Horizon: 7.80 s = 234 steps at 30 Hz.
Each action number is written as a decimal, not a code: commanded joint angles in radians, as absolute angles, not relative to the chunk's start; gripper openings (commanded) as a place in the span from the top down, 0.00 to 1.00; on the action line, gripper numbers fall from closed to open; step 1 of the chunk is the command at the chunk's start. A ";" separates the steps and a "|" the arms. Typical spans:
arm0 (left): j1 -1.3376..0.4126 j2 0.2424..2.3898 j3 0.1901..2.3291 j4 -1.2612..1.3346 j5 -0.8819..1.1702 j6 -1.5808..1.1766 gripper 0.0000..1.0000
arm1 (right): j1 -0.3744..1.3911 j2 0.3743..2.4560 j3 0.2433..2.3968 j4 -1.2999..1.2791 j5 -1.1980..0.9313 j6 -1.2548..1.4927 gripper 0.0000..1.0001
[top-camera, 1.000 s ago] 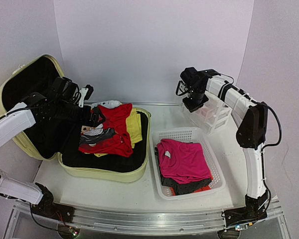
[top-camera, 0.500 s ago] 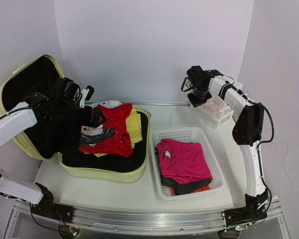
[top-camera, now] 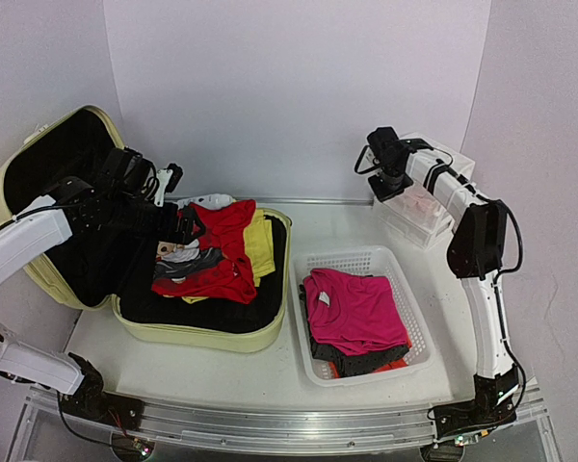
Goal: Open, take out, and arrange the luggage
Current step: Close the drawer in the storage box, then pick up the clothes from the opened luggage.
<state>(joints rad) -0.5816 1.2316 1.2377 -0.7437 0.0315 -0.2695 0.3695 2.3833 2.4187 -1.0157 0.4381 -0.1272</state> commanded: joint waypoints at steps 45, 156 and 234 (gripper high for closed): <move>-0.576 1.166 1.202 -0.705 -0.046 -0.335 0.00 | 0.339 1.955 1.879 -0.759 0.142 -0.072 0.93; -0.315 1.026 0.700 -0.564 -0.060 -0.783 0.25 | 0.882 1.728 1.561 -0.463 -0.102 0.666 0.05; -0.312 1.013 0.613 -0.393 0.178 -0.713 1.00 | 1.035 2.587 2.447 -0.736 0.146 0.967 0.91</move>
<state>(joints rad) -0.3134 1.0428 0.5938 -0.3656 0.1482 -0.7555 1.0420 2.6022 2.4241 -0.7822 0.1562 0.9676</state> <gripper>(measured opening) 0.018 0.190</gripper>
